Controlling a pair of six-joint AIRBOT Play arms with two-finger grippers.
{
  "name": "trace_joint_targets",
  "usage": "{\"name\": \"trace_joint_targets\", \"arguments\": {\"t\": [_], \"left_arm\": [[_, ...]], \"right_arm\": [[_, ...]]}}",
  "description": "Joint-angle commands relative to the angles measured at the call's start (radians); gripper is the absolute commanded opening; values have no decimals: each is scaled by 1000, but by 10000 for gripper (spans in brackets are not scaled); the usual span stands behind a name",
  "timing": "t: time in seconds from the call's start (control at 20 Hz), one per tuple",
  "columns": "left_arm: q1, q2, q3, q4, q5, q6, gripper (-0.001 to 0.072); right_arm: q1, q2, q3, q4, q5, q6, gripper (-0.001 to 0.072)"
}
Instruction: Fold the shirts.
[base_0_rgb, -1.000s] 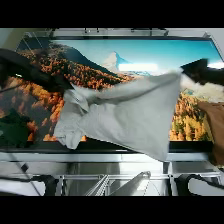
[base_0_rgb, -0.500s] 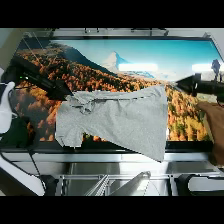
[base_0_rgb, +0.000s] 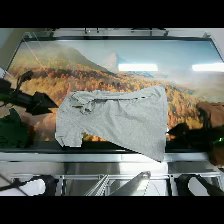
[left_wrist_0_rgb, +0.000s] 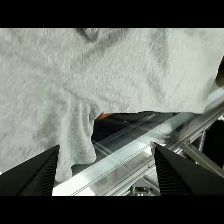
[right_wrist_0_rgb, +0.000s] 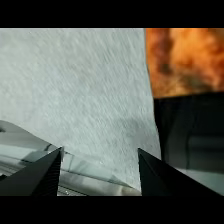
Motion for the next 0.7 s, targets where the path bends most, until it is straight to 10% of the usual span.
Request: {"name": "trace_joint_targets", "arguments": {"t": [0.0, 0.4, 0.65], "left_arm": [[93, 185, -200, 0, -71, 18, 619], [153, 464, -403, 2, -234, 18, 620], [153, 484, -420, -1, -239, 18, 620]], "right_arm": [[5, 164, -160, -33, -15, 107, 526], [4, 164, -160, -157, -23, 285, 521], [55, 70, -165, -128, -137, 216, 522]]}}
